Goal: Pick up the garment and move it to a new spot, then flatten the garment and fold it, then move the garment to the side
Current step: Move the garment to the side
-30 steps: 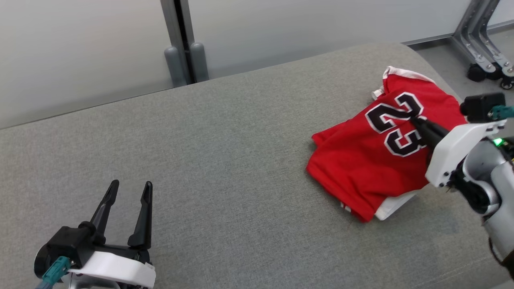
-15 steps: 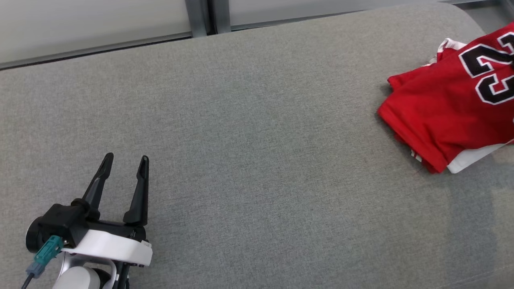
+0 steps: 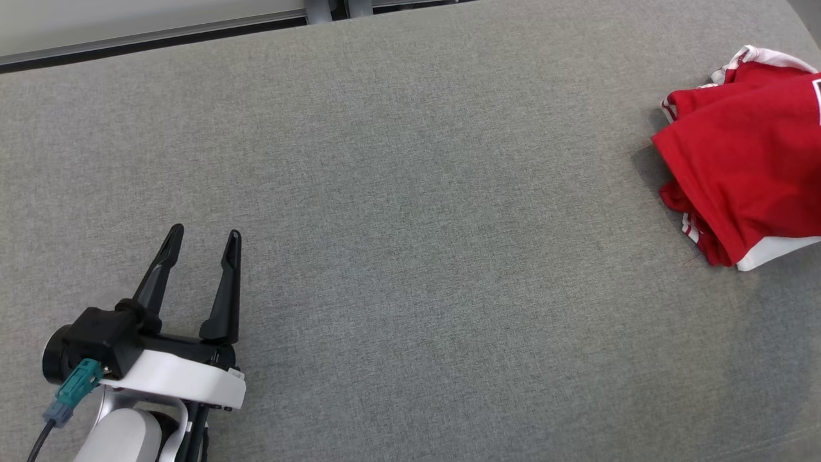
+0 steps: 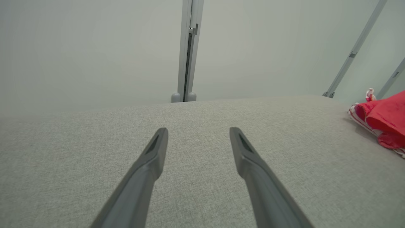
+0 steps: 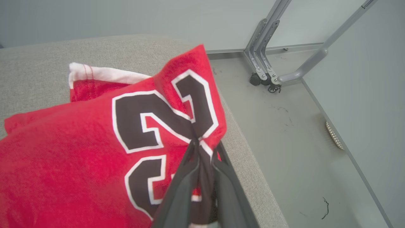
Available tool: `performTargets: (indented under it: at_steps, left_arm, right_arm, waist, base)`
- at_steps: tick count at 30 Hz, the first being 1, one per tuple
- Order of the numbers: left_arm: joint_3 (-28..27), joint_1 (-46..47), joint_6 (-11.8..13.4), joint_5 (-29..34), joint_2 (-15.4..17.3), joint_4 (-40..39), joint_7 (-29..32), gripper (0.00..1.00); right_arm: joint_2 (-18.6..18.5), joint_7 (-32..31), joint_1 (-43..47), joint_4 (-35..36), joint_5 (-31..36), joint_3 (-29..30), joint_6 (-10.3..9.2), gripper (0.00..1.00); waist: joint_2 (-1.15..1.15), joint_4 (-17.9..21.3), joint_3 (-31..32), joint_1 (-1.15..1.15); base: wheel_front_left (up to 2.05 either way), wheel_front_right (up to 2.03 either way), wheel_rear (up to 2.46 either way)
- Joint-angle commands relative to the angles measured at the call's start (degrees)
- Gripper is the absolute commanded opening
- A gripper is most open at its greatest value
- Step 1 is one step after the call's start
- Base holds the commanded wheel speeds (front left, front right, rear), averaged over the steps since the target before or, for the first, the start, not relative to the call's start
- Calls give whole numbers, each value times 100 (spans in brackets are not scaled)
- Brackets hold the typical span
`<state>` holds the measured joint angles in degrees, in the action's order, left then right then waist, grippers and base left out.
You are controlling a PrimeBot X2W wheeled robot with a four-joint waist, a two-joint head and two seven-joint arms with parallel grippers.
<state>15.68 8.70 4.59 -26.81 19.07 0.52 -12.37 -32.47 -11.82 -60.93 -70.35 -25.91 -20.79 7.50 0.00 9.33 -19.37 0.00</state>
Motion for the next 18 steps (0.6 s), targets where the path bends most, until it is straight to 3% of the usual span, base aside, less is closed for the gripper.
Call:
performTargets:
  at_steps: [1,12,18]
  left_arm:
    - [2,66,-18,6,15,29,-17,100]
    - [-91,-240,-1,-146,-123,305,-177,100]
    - [-354,-707,125,-272,-206,367,-243,100]
  right_arm:
    - [96,42,-59,-67,40,40,-2,100]
    - [341,321,138,-308,590,34,-2,100]
    - [696,1125,500,39,525,-61,-3,100]
  waist:
    - [0,-20,15,0]
    - [0,-124,872,0]
    - [0,-151,1738,0]
  base:
    - [0,0,0]
    - [0,0,0]
    - [0,0,0]
